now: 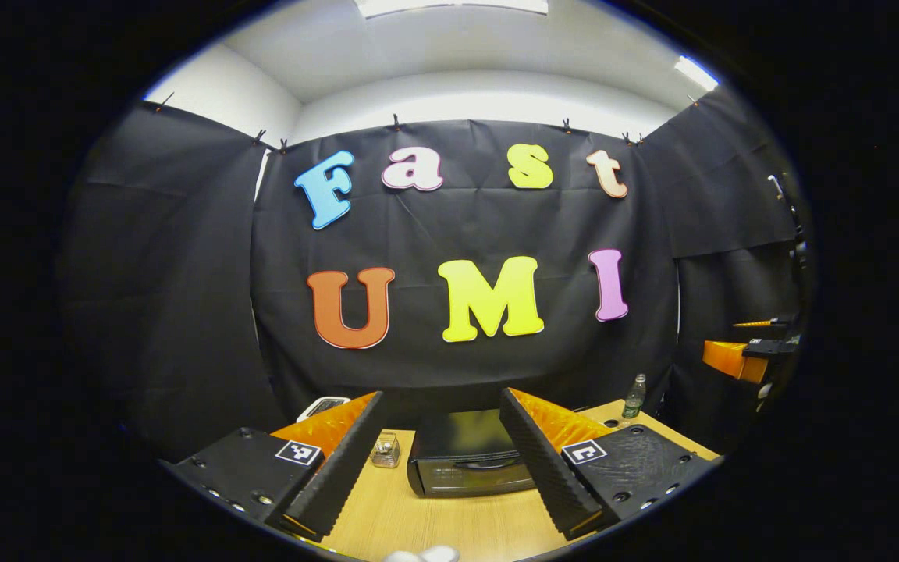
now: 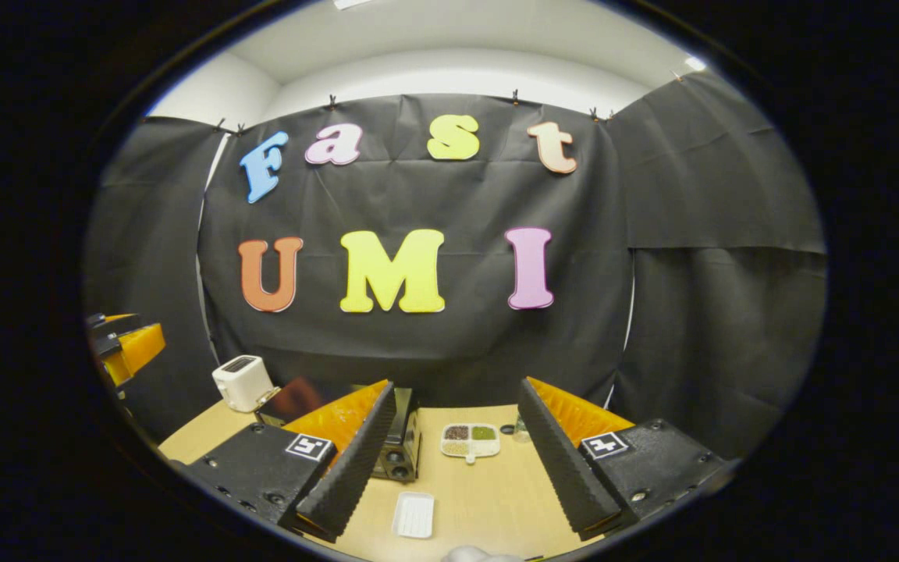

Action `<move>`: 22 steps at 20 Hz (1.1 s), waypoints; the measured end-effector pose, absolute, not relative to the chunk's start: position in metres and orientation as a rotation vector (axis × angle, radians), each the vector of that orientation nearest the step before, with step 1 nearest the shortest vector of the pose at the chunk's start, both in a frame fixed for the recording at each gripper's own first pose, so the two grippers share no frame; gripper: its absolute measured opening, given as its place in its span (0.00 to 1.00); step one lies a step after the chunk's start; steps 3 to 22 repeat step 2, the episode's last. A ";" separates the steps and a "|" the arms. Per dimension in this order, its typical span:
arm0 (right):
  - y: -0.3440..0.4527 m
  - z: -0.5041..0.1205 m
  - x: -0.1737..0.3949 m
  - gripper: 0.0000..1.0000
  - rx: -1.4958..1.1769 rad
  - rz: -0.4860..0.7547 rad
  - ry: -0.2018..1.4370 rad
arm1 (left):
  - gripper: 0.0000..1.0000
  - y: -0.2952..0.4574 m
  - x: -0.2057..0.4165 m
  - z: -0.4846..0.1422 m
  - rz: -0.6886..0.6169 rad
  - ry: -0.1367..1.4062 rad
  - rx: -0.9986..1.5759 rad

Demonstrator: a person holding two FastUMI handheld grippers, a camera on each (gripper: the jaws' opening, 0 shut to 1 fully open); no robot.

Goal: Open the electric oven with the left hand, put the food in, and close the electric oven.

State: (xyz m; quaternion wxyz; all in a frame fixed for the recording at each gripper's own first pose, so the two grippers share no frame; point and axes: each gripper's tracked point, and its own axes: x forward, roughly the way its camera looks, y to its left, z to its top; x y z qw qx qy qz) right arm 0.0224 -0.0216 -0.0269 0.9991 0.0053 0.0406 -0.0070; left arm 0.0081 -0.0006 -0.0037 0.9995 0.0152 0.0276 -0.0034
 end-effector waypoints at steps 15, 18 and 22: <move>-0.022 -0.025 0.020 0.95 0.007 -0.017 0.081 | 0.88 -0.005 0.008 -0.001 -0.017 0.053 0.025; -0.022 -0.025 0.020 0.95 0.007 -0.017 0.081 | 0.88 -0.005 0.008 -0.001 -0.017 0.053 0.025; -0.022 -0.025 0.020 0.95 0.007 -0.017 0.081 | 0.88 -0.005 0.008 -0.001 -0.017 0.053 0.025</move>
